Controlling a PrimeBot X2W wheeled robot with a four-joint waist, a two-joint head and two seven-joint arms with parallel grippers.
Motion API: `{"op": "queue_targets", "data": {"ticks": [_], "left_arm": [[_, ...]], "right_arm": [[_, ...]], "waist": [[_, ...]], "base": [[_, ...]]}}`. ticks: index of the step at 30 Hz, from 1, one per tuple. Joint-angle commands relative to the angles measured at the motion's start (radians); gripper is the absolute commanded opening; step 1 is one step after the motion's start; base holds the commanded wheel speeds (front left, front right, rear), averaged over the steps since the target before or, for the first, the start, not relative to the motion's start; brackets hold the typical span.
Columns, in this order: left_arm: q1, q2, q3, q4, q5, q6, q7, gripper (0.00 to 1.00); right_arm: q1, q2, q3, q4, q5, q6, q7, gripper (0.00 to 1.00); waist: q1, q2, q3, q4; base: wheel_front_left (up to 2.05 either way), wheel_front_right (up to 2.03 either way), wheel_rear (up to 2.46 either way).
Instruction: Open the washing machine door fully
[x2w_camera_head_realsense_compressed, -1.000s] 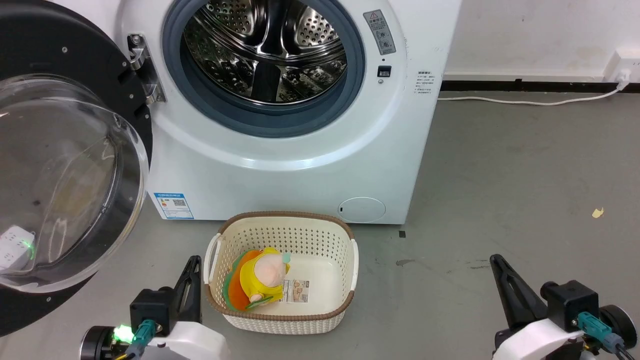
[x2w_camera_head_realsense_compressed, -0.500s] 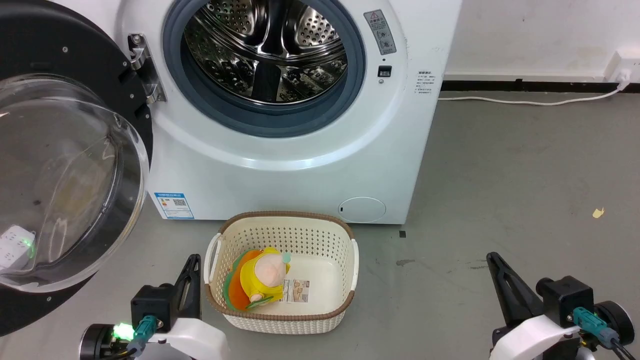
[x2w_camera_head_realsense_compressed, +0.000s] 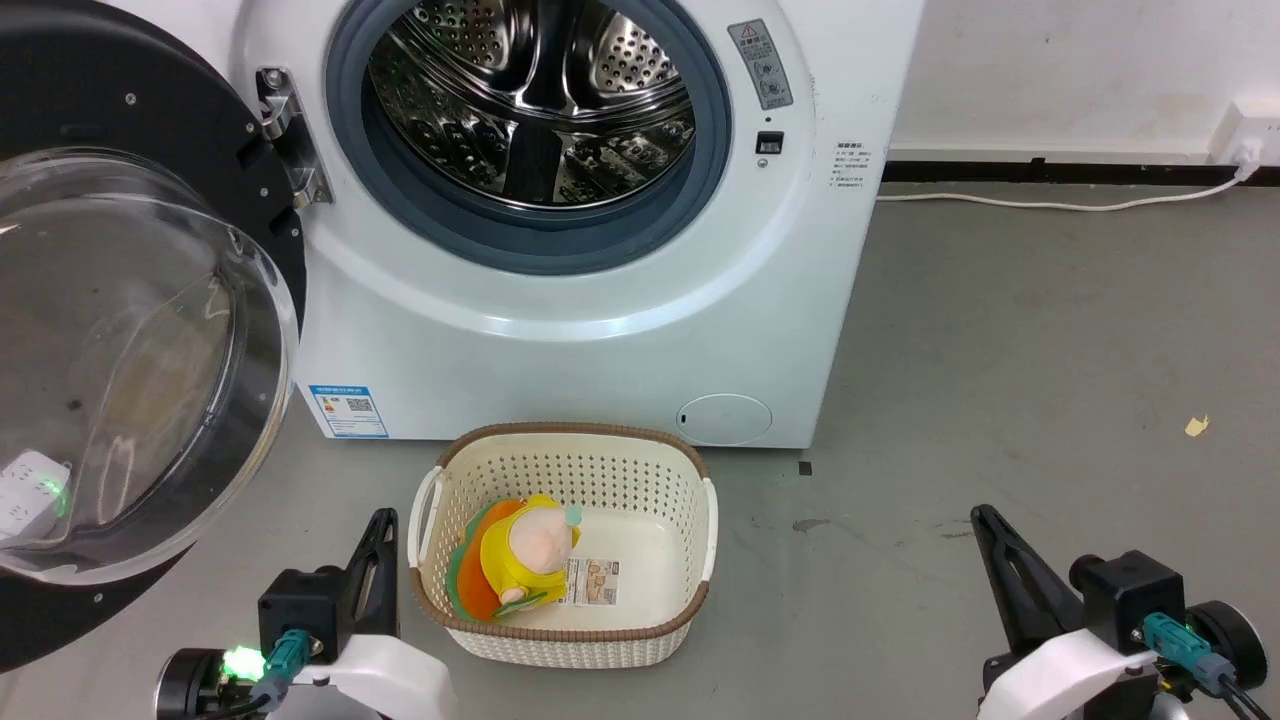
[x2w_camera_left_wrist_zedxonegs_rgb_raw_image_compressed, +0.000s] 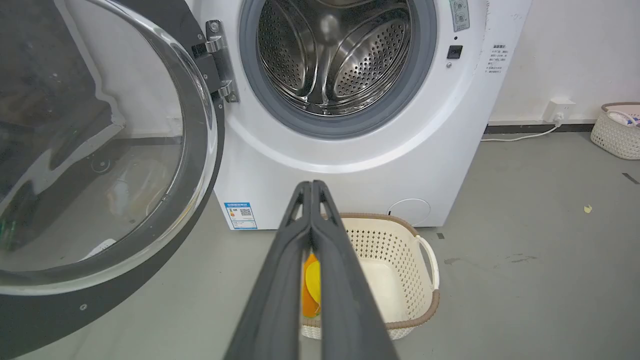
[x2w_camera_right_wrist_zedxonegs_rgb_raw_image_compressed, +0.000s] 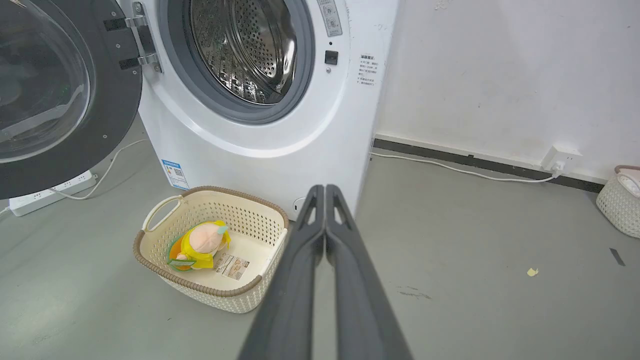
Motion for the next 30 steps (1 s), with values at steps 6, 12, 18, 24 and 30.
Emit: {"op": "queue_targets", "data": {"ticks": [6,12,18,24,30], "left_arm": [[-0.015,0.0,0.002,-0.004,0.009,-0.004,0.0,0.0],[-0.015,0.0,0.002,-0.004,0.009,-0.004,0.0,0.0],[-0.015,0.0,0.002,-0.004,0.009,-0.004,0.0,0.0],[-0.015,0.0,0.002,-0.004,0.009,-0.004,0.0,0.0],[-0.015,0.0,0.002,-0.004,0.009,-0.004,0.0,0.0]], "right_arm": [[-0.014,0.005,0.0,-0.004,-0.008,0.001,0.001,0.0],[-0.014,0.005,0.0,-0.004,-0.008,0.001,0.001,0.0],[-0.014,0.005,0.0,-0.004,-0.008,0.001,0.001,0.0],[-0.014,0.005,0.0,-0.004,-0.008,0.001,0.001,0.0],[-0.014,0.005,0.0,-0.004,-0.008,0.001,0.001,0.0]], "waist": [[0.0,0.0,0.0,0.0],[0.0,0.0,0.0,0.0],[0.0,0.0,0.0,0.0],[0.0,0.0,0.0,0.0],[0.0,0.0,0.0,0.0]], "base": [[0.0,0.0,0.0],[0.0,0.0,0.0],[0.0,0.0,0.0],[0.0,0.0,0.0],[0.0,0.0,0.0]]}}
